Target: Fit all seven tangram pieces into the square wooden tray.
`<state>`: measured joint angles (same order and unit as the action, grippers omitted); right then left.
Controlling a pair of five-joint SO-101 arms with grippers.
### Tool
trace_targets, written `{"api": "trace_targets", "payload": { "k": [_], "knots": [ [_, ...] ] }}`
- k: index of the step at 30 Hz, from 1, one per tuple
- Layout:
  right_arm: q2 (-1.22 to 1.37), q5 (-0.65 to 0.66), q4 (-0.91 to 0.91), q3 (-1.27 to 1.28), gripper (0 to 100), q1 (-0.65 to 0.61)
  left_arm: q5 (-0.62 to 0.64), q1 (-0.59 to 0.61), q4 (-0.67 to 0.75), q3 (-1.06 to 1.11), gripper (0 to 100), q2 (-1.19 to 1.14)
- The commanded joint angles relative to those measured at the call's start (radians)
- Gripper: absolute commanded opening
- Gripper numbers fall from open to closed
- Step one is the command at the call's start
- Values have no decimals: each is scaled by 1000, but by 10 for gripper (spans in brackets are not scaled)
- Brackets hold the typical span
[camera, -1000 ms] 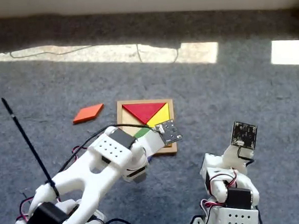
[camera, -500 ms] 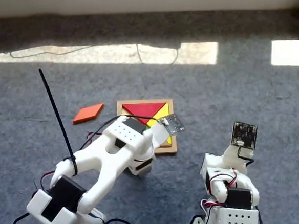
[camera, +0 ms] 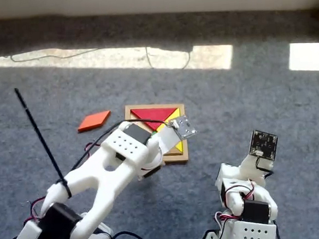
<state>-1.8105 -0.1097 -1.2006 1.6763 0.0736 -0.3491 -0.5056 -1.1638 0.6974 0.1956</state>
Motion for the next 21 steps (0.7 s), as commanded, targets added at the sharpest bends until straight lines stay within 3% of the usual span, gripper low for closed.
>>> {"api": "trace_targets", "payload": {
  "k": [1,5,12,16,21],
  "knots": [
    [-12,-9,7,111,4,13,8,15,-40,-30,5,163],
    [-12,-9,7,111,4,13,8,18,-55,-30,5,237],
    [-12,-9,7,111,4,15,-2,128,-35,-38,5,237],
    [-12,-9,7,111,4,15,-101,159,-32,-39,5,237],
    [-12,-9,7,111,4,15,120,246,23,-38,5,237]
  ]
}}
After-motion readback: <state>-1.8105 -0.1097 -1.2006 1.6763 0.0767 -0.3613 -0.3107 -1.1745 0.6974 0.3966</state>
